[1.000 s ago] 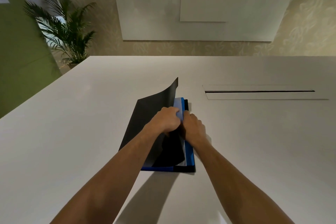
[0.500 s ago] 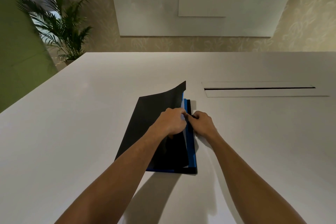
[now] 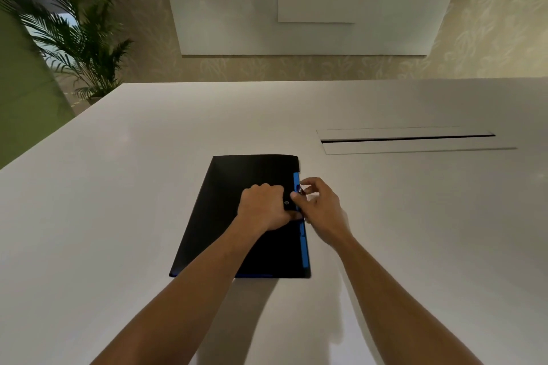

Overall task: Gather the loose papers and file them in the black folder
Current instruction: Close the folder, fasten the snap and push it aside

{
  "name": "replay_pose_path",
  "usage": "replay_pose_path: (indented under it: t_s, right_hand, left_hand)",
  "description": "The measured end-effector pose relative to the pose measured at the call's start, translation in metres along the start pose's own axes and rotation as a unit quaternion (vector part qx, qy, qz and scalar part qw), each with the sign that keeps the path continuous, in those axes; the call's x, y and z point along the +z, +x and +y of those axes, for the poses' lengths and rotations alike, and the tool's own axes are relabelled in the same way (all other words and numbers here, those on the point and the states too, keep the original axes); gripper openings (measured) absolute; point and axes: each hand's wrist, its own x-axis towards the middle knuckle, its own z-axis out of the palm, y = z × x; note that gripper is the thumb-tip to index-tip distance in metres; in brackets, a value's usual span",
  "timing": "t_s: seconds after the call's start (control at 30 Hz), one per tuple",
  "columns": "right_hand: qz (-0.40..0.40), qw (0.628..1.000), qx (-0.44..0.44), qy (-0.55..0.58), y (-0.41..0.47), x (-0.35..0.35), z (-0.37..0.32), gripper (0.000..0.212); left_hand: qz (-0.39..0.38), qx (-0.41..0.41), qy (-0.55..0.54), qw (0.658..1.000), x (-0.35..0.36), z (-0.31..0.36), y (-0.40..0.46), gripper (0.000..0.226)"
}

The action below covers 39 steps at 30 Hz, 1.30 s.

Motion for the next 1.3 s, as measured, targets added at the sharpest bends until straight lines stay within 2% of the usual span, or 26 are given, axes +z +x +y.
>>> replay_pose_path:
  t_s: [0.13, 0.27, 0.4, 0.6, 0.97, 1.17, 1.23, 1.3]
  right_hand:
    - [-0.012, 0.994, -0.075, -0.084, -0.006, 0.002, 0.000, 0.019]
    - [-0.032, 0.983, -0.099, -0.149, -0.006, 0.008, 0.002, 0.020]
    - [-0.035, 0.977, -0.104, -0.183, -0.004, 0.012, 0.003, 0.022]
    - [-0.030, 0.971, -0.098, -0.215, -0.004, 0.017, 0.005, 0.023]
    - [-0.046, 0.952, -0.088, -0.291, -0.005, 0.020, -0.003, 0.025]
    - [-0.031, 0.964, -0.049, -0.258, -0.011, 0.015, -0.017, 0.024]
    - [0.000, 0.969, -0.018, -0.248, -0.018, 0.013, -0.021, 0.029]
    - [0.025, 0.969, 0.017, -0.246, -0.028, 0.007, -0.024, 0.037]
  left_hand:
    - [0.003, 0.018, -0.074, 0.997, 0.011, -0.022, 0.001, 0.040]
    - [0.065, 0.057, -0.147, 0.985, 0.031, -0.034, -0.004, 0.037]
    - [0.113, 0.110, -0.112, 0.981, 0.049, -0.039, -0.011, 0.044]
    - [0.106, 0.120, -0.068, 0.985, 0.052, -0.037, -0.010, 0.041]
    - [0.102, 0.128, -0.074, 0.984, 0.052, -0.037, -0.008, 0.038]
    - [0.069, 0.102, -0.143, 0.982, 0.044, -0.040, -0.013, 0.037]
    - [0.101, 0.064, -0.177, 0.977, 0.036, -0.044, -0.019, 0.034]
    - [0.163, -0.025, -0.189, 0.968, 0.028, -0.051, -0.030, 0.030]
